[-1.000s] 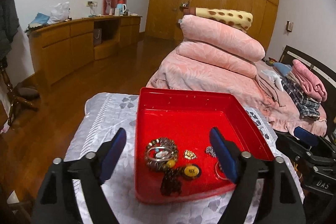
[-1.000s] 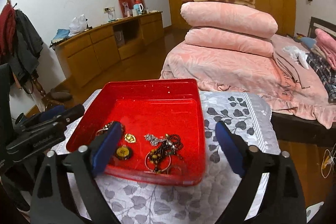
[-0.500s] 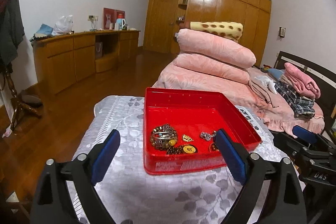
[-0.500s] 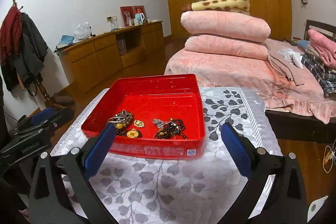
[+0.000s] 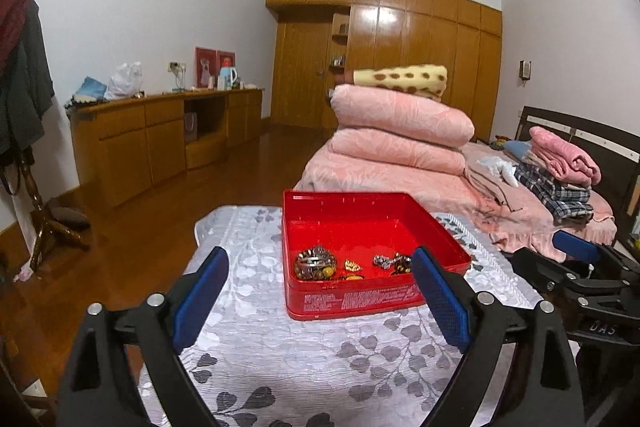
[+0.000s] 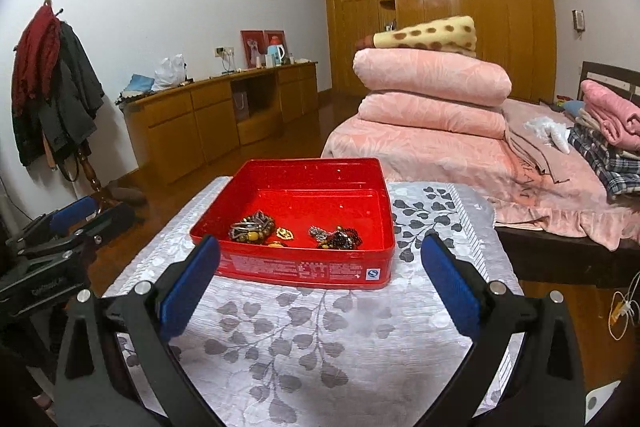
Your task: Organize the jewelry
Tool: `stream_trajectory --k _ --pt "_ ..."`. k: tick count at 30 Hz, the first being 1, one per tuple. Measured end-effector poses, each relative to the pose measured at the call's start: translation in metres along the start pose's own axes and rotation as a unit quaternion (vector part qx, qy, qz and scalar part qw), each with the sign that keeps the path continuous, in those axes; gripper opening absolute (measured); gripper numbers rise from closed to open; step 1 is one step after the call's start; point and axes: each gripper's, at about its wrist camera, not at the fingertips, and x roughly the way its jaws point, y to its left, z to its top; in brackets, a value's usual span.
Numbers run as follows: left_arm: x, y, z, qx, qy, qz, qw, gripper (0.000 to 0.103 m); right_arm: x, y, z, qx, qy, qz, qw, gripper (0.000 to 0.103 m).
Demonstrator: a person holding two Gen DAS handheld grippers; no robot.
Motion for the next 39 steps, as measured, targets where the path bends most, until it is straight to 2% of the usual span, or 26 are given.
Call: stream_trajectory --k 10,20,39 --pt "-0.037 -0.013 0.001 0.029 -0.030 -0.001 0.9991 0.091 -0.037 0.007 0.005 -0.005 -0.048 0.006 0.999 0.097" --pt "-0.064 -0.020 0.003 0.033 -0.060 0.000 0.9977 0.091 -0.070 0.018 0.007 -0.023 -0.080 0.008 0.997 0.097" --pt "-0.093 -0.022 0.008 0.033 -0.087 -0.004 0.9956 0.091 -0.093 0.029 0.010 -0.038 -0.101 0.009 0.994 0.097"
